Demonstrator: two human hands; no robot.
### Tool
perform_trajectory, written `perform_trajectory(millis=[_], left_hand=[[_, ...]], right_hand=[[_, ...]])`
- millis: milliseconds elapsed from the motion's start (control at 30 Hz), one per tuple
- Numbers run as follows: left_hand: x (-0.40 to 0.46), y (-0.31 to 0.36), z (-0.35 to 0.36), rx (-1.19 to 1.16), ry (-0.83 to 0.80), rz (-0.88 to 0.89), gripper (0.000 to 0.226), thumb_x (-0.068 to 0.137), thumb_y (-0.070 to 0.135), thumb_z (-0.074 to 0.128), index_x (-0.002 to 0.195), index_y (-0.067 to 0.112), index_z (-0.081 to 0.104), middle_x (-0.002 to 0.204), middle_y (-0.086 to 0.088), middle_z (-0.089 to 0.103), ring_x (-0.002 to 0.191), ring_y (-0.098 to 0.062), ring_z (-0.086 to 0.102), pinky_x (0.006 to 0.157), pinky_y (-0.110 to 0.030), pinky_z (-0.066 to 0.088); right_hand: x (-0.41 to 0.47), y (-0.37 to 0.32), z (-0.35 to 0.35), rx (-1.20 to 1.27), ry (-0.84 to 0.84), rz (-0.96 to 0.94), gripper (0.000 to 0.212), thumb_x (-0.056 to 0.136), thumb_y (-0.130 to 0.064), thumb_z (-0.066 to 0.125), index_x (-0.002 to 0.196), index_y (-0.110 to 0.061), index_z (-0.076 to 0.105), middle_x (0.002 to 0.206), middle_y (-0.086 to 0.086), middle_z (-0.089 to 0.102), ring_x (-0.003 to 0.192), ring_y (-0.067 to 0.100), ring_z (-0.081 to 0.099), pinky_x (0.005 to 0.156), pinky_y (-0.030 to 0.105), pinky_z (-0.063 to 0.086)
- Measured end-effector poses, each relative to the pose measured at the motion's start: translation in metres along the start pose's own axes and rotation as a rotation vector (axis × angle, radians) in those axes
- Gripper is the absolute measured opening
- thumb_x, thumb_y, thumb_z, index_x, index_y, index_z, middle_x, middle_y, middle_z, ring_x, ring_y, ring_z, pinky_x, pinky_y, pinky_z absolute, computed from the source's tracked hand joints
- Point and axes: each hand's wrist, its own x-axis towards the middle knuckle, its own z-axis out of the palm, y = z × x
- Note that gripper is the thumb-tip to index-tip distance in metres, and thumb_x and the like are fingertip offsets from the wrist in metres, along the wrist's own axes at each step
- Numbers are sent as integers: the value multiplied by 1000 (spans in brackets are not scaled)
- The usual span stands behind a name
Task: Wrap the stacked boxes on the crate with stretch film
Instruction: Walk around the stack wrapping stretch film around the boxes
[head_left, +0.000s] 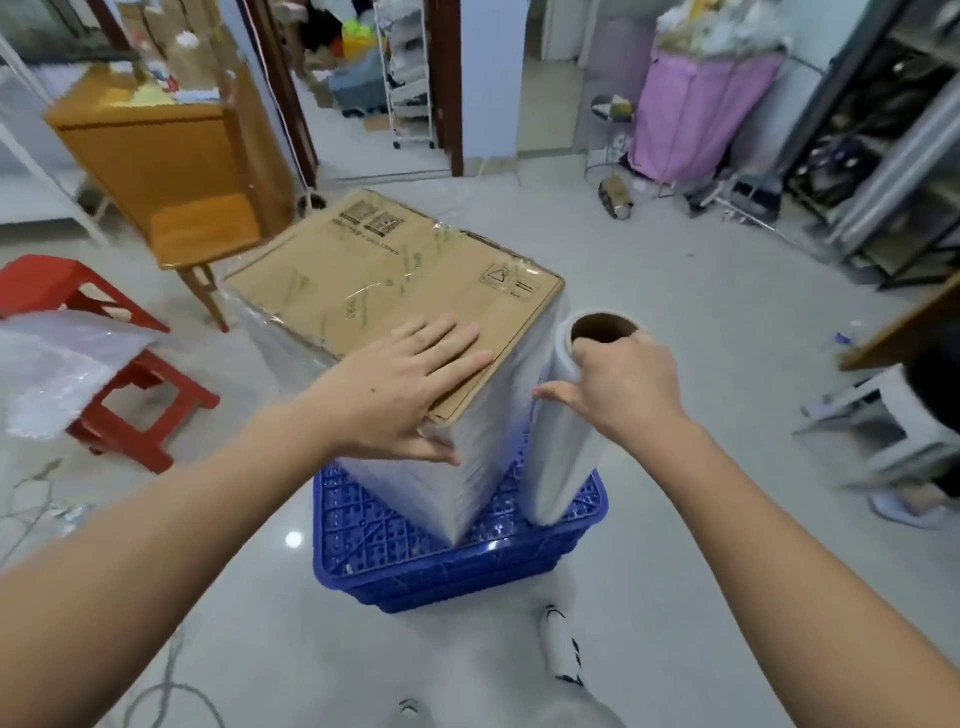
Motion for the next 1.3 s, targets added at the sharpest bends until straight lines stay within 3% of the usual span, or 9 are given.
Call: perform_trajectory(millis=[233,533,667,767,833,933,1033,1167,1300], left_hand=[[13,7,5,5,18,-24,112,83,94,28,165,20,9,171,-10,20,156,-37,21,124,-60,22],[36,22,-3,0,-5,-118,111,84,91,31,166,24,-6,174,-5,0,160,-31,6,128,-56,9],[40,23,-4,12,-22,-138,111,85,91,29,165,25,-9,174,-4,-2,160,-30,3,128,-56,8],[41,26,-4,13,-26,-148,110,85,91,29,164,25,-12,174,-3,-4,160,-30,1,128,-55,7],[42,27,-3,11,-24,-151,110,86,91,28,164,26,-12,174,-3,-5,160,-29,1,128,-55,8],[45,26,-2,9,-14,-157,110,85,92,27,164,26,-12,174,-3,-3,160,-29,1,128,-56,8],[49,26,-4,18,-21,-163,111,85,92,27,164,25,-11,174,-3,-2,160,-30,3,128,-55,9],[51,27,-5,23,-11,-166,111,83,92,26,165,24,-8,174,-4,2,160,-30,6,128,-54,9],[45,24,-3,22,-4,-159,111,83,92,23,165,24,-7,174,-4,3,160,-30,7,128,-55,10]], right_hand=[[-8,18,-2,155,-45,3,62,80,-63,67,59,-19,29,57,-4,35,69,24,40,58,32,20],[-10,37,-7,200,-56,-148,62,76,-57,74,59,-17,30,58,4,41,68,24,45,56,34,28],[-14,45,-5,265,-97,-221,62,74,-55,78,57,-20,29,55,-5,38,84,16,47,80,31,41],[-20,50,-1,272,-114,-313,62,75,-50,79,57,-22,26,51,-10,27,66,4,42,103,26,36],[-23,52,2,243,-135,-341,60,77,-48,77,58,-23,27,50,-10,27,64,4,42,107,24,32],[-25,52,-2,155,-158,-304,45,81,-48,68,66,-24,33,65,-9,40,78,11,43,93,29,39],[-28,39,-11,54,-156,-181,35,84,-46,61,84,-19,38,74,-3,49,85,24,51,71,29,29],[-27,16,-4,15,-20,4,64,73,-83,54,81,-21,42,62,-8,52,66,17,52,75,31,36],[-20,17,12,6,104,-2,57,79,-72,61,71,-18,42,54,-7,42,63,22,47,71,28,26]])
